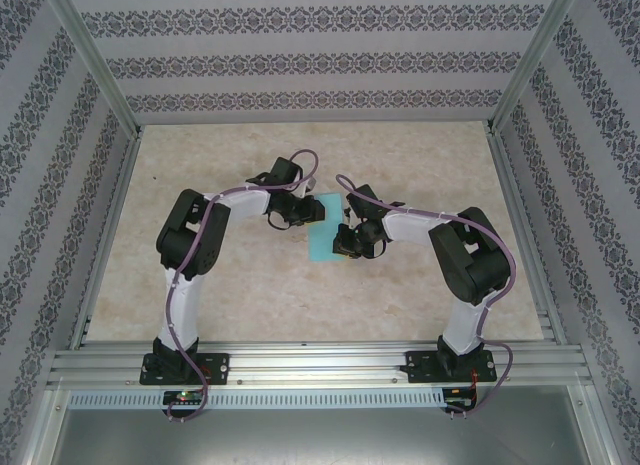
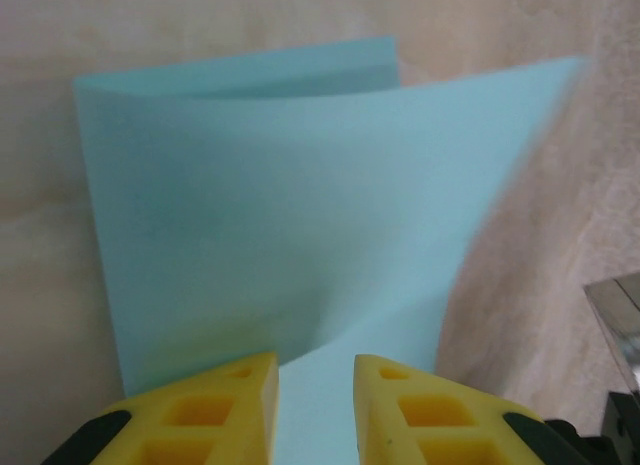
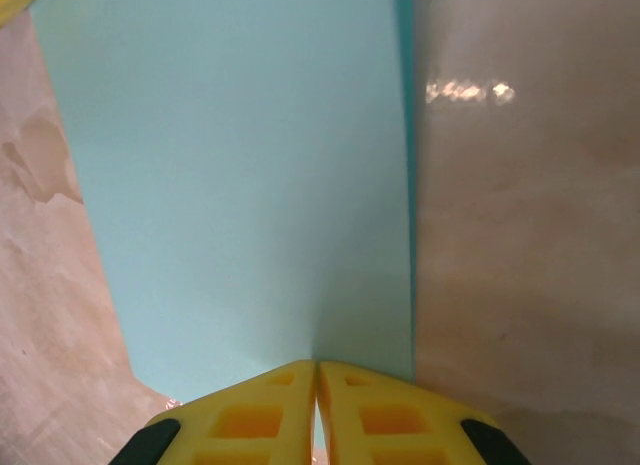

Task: Fold a paper plane with a square sheet of paper (fold left side to right side)
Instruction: First fold the square sheet of paper in half at the center of the table.

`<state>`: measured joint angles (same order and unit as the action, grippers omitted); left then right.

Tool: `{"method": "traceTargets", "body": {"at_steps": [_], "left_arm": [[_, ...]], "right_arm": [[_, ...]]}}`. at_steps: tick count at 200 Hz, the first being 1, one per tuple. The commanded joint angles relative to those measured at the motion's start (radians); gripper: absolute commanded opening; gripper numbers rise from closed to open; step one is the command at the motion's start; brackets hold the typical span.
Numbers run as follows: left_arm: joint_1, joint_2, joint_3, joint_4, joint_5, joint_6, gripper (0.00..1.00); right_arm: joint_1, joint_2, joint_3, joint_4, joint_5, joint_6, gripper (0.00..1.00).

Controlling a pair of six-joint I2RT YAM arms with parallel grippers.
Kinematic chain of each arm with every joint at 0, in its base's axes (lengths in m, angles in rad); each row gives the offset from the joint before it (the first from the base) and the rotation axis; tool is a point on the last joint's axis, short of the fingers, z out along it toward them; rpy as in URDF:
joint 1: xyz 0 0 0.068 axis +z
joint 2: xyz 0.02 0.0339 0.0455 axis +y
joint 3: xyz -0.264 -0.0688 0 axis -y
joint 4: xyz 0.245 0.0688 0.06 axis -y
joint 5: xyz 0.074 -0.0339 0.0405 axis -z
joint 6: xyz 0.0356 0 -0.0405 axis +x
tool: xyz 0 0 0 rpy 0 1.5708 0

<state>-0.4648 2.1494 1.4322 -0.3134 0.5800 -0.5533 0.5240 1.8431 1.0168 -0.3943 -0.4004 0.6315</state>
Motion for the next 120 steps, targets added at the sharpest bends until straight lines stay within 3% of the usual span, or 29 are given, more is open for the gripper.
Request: {"method": "traceTargets", "body": {"at_steps": [1, 47, 120], "left_arm": [[0.009, 0.029, 0.042, -0.043, -0.047, 0.042, 0.27], [0.030, 0.068, 0.085, -0.053, -0.132, 0.057, 0.28], [0.067, 0.129, 0.189, -0.080, -0.178, 0.049, 0.29]], "right_arm": [[0.014, 0.046, -0.017, -0.103, 0.076, -0.022, 0.13], [0.022, 0.052, -0.011, -0.126, 0.082, -0.032, 0.13], [0.023, 0.067, -0.015, -0.117, 0.069, -0.034, 0.13]]}}
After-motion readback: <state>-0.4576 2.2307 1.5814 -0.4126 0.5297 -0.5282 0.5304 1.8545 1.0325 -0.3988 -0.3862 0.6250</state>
